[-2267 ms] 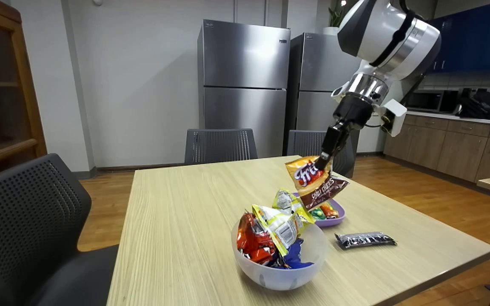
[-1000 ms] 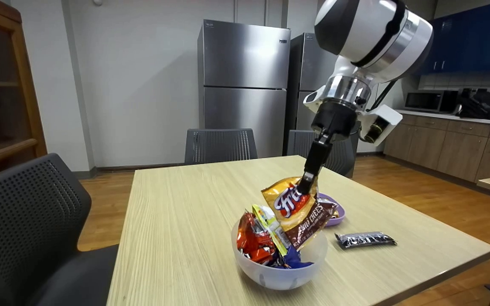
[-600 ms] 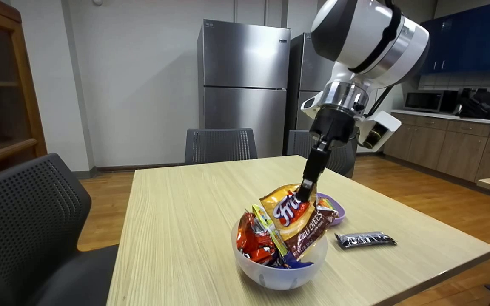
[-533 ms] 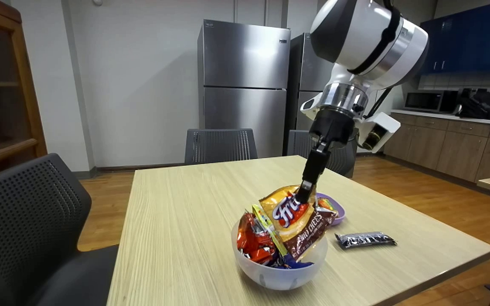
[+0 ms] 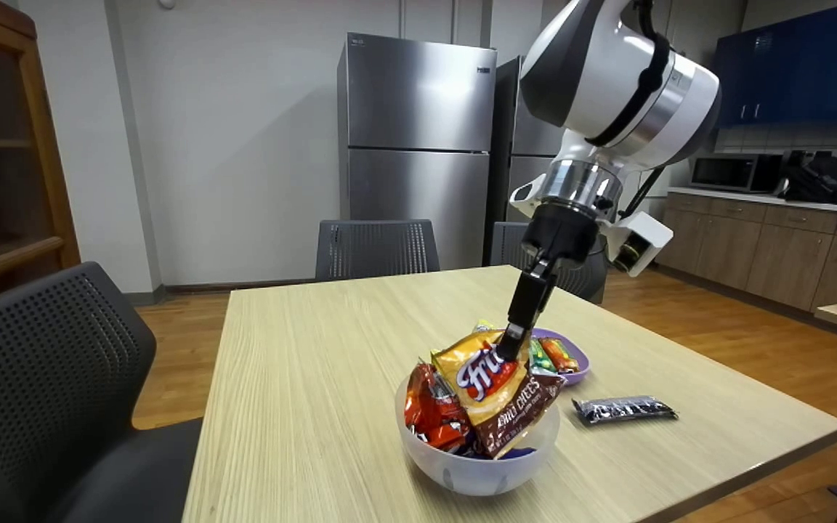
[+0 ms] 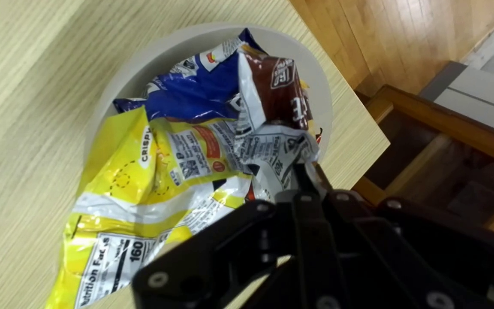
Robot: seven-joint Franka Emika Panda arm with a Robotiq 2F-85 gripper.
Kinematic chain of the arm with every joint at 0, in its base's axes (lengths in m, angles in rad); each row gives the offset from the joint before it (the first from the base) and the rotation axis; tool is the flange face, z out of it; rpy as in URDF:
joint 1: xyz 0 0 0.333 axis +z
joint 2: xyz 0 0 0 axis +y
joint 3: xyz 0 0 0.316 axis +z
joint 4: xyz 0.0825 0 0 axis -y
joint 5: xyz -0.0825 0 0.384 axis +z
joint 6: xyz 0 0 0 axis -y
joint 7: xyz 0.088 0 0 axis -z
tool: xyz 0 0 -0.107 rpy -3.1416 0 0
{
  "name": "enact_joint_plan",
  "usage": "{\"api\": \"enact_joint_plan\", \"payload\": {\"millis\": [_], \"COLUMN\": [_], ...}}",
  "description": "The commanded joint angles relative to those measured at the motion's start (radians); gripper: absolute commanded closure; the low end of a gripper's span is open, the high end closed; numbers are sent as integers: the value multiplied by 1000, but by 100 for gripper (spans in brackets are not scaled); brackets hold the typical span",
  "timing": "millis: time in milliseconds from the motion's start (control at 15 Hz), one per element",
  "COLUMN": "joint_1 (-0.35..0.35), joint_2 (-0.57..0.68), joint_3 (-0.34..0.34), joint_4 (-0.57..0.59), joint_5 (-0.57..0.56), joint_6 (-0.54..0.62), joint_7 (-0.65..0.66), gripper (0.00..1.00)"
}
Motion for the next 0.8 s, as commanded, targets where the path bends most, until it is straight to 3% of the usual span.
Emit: {"api": "enact_joint_plan", "payload": {"millis": [0,600,667,733], "joint_1": [-4,-6,-7,-8], "joint_2": [17,37,34,30], "joint_3": [16,24,23,23], "joint_4": [13,22,21,19], "joint_5": [39,48,40,38], "joint_6": [29,51,48,46], "joint_7": [-34,-35,-25,-25], "gripper": [100,100,74,72]}}
